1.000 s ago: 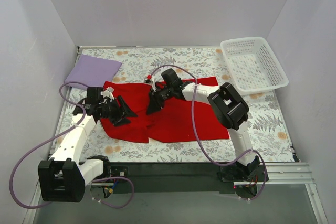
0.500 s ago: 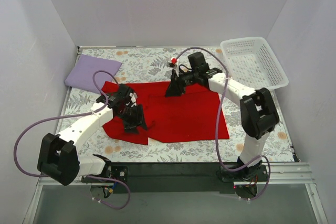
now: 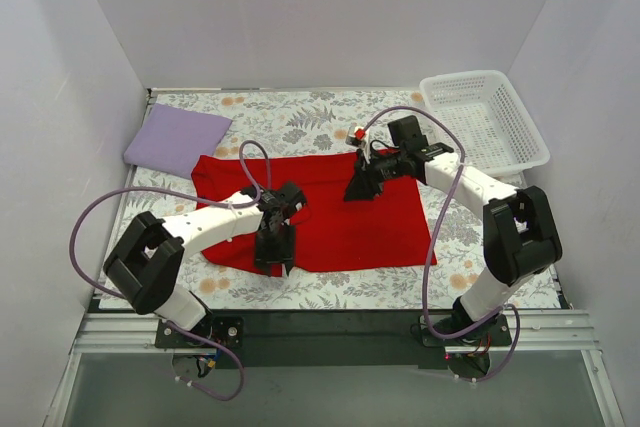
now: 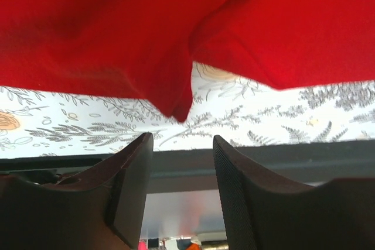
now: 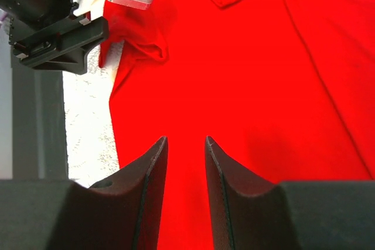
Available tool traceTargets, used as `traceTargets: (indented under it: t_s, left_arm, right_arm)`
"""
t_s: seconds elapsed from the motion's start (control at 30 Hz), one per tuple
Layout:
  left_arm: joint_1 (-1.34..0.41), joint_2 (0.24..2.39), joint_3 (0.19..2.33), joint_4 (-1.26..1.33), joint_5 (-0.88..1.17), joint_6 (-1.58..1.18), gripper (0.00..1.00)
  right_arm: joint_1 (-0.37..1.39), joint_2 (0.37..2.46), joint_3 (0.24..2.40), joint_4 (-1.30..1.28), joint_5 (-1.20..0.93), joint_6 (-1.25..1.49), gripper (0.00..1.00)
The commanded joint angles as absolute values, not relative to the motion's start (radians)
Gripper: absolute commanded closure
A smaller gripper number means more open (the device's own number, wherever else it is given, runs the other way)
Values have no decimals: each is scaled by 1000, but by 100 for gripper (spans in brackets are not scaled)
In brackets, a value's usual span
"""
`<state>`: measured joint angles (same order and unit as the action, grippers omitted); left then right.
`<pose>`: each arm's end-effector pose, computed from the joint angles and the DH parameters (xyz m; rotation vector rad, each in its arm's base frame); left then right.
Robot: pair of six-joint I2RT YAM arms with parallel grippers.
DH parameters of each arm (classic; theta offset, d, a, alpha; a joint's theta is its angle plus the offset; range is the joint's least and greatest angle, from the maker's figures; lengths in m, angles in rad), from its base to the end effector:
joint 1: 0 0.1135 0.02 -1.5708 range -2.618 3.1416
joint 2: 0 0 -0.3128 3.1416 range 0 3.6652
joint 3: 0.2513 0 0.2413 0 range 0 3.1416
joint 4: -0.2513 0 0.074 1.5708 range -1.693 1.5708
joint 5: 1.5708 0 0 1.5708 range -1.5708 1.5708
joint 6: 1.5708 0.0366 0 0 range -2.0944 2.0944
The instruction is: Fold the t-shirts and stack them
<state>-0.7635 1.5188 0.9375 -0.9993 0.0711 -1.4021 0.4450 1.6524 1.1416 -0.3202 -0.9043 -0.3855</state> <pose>0.1650 -0.1616 0.2372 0.9654 -2.9184 0.0380 0.2980 0.1740 0.2920 -1.2735 1.8560 1.0994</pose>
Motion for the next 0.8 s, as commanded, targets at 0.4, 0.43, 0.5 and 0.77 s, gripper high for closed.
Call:
traceTargets:
  t_s: [0.4,0.43,0.5,0.77]
  left_arm:
    - [-842,1640,1011,-1006,-98,-1427,65]
    - [-848,1646,1008,-1003,-103,-1428,66]
    - [-854,1654,1006,-1003,-109,-1431,67]
    - [-877,1681,989,-992,-159,-1437,81]
  right_arm:
    - [407,1545,1080,-327,-904,-431,61]
    - [403,1545,1078,-325,-900,-433,61]
    - [399,1534,1078,-328,-897,-436,61]
    - [399,1502,1138,-498,-874,-564,61]
